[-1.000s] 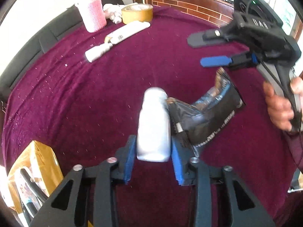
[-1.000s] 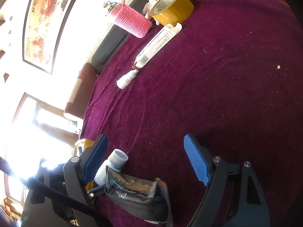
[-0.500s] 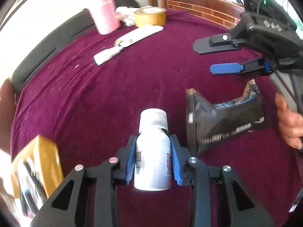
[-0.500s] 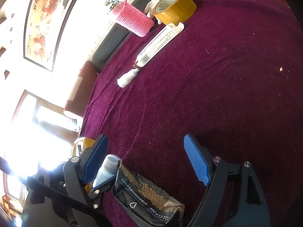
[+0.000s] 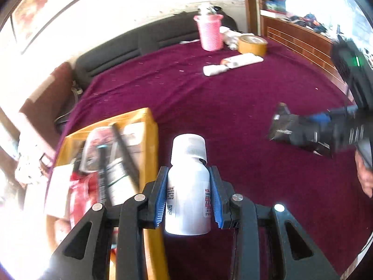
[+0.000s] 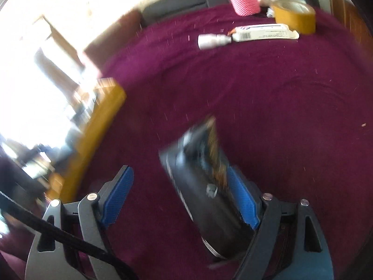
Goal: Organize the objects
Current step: 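Carry the white bottle into the tray while the right gripper carries the black packet, then lower the black packet into the tray and open the right gripper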
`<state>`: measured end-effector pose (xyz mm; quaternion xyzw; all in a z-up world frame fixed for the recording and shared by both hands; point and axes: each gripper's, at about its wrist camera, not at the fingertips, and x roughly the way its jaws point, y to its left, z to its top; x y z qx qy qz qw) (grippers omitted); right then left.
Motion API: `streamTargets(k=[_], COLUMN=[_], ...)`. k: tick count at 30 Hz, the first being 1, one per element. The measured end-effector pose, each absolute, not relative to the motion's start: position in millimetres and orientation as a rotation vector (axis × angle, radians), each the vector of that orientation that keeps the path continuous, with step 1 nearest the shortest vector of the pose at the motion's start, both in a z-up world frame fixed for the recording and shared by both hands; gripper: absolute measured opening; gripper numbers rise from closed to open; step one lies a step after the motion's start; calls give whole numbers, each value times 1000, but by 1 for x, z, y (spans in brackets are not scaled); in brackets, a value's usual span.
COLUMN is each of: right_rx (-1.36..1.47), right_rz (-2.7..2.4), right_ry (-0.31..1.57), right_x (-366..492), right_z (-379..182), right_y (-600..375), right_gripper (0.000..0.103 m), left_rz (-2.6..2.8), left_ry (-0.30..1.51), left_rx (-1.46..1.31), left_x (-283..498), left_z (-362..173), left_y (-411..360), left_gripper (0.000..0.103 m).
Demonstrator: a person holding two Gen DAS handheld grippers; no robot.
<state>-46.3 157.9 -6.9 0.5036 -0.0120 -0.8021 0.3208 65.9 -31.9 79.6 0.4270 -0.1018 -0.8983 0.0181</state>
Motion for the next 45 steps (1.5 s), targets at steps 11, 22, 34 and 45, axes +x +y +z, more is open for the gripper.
streamTargets(k=[11,22,34,45], right_rx=[1312,1317,1194,1199], right_rz=[-2348,-2328,-2019,-2100], right_ry=[323,150,76,333], right_x=[2,10,35,68], right_z=[-2,20,66,40], right_y=[140,119,-37,-128], right_gripper=[30,27,28,32], left_rz=[-2762,-2759,-2611,-2652], left_ry=[-232,-133,206,215], left_rx=[1171,1134,1091,767], left_x=[99,122,142,172], left_z=[95,91,67,85], left_y=[-71,-104,-213,-238], left_gripper=[30,30,30,64])
